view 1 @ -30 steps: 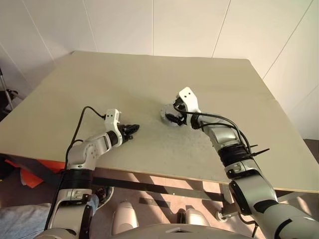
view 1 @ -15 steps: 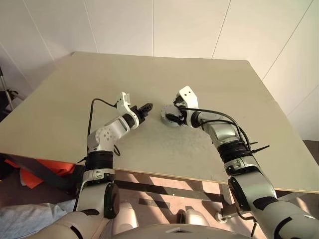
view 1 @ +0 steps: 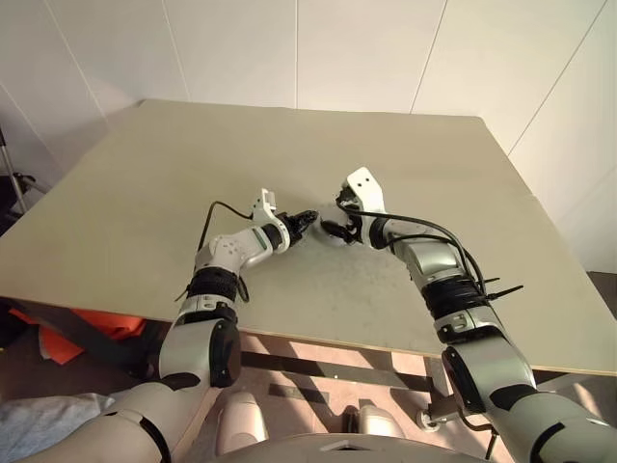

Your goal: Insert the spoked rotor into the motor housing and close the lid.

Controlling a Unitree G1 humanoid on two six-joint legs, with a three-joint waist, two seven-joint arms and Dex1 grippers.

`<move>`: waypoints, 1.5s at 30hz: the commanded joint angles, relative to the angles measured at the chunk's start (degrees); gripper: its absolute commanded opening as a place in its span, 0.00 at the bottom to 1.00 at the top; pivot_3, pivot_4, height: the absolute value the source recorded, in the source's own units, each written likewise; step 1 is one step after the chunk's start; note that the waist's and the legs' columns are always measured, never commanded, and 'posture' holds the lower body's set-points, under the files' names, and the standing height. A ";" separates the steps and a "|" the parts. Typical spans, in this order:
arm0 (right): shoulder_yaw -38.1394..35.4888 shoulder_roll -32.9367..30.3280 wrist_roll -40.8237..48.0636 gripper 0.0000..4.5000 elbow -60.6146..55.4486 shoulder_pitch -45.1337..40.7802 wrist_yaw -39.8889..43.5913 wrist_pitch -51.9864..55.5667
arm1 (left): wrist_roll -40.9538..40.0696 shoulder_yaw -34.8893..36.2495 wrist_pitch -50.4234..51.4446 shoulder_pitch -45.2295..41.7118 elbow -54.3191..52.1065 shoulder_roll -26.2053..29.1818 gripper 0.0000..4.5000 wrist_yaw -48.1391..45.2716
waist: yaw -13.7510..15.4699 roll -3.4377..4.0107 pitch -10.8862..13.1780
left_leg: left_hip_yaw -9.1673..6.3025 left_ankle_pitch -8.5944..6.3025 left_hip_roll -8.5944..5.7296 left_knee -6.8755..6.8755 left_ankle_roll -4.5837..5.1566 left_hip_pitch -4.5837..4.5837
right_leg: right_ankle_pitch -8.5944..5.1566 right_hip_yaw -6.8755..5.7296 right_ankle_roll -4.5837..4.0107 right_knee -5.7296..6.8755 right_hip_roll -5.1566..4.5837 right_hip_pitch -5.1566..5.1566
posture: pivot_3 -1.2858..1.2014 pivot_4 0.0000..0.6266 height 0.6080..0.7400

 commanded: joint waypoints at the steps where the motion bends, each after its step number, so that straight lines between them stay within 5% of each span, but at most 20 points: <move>1: 0.73 -0.24 -1.81 0.71 2.45 1.84 -1.77 2.39 | -1.75 1.25 -1.71 -3.70 -0.66 0.24 0.36 -2.45 | 0.01 0.00 0.00 | 0.00 0.00 0.00 0.00 0.00 0.00 | 0.00 0.00 0.00 0.00 0.00 0.01 | 0.52 0.00 1.00; 6: 0.66 -0.19 -1.93 0.71 3.23 1.38 -2.46 1.97 | -2.13 1.41 -2.63 -4.75 -2.43 -0.30 0.00 -3.26 | 0.02 0.00 0.00 | 0.00 0.00 -0.04 0.00 0.00 0.04 | -0.03 0.00 0.05 -0.01 -0.05 0.03 | 0.52 0.00 1.00; 18: 0.05 -0.25 -2.11 0.71 3.78 1.49 -3.95 2.22 | 2.04 0.05 -3.33 -6.68 7.93 -0.59 0.00 0.01 | 0.01 0.00 0.01 | 0.00 0.00 -0.06 -0.08 0.00 0.05 | -0.24 0.00 0.40 -0.05 -0.04 0.02 | 0.52 0.00 1.00; 27: -0.90 -0.83 -2.19 0.71 4.86 1.08 -5.82 2.27 | 1.95 0.37 -0.50 -1.71 4.35 -0.50 0.00 1.79 | 0.13 0.00 0.01 | -0.01 -0.03 -0.09 -0.15 0.03 0.27 | -0.28 -0.03 0.47 -0.32 -0.07 0.38 | 0.52 0.00 1.00; 33: -0.98 -0.92 -1.86 0.71 4.13 1.00 -6.05 2.77 | 1.10 0.96 0.53 -0.93 2.00 -0.38 0.00 2.46 | 0.13 0.02 0.00 | -0.02 -0.04 -0.24 -0.83 0.04 0.23 | -0.28 -0.12 0.47 -1.67 -0.08 0.68 | 0.52 0.00 1.00; 45: -0.55 -0.79 -0.90 0.71 3.06 1.55 -3.91 4.15 | 0.38 0.05 1.83 0.30 -2.19 -1.56 0.00 1.23 | 0.12 0.02 0.00 | -0.01 -0.03 -0.22 -1.14 0.02 0.22 | -0.27 -0.20 0.48 -1.70 -0.07 0.64 | 0.52 0.00 1.00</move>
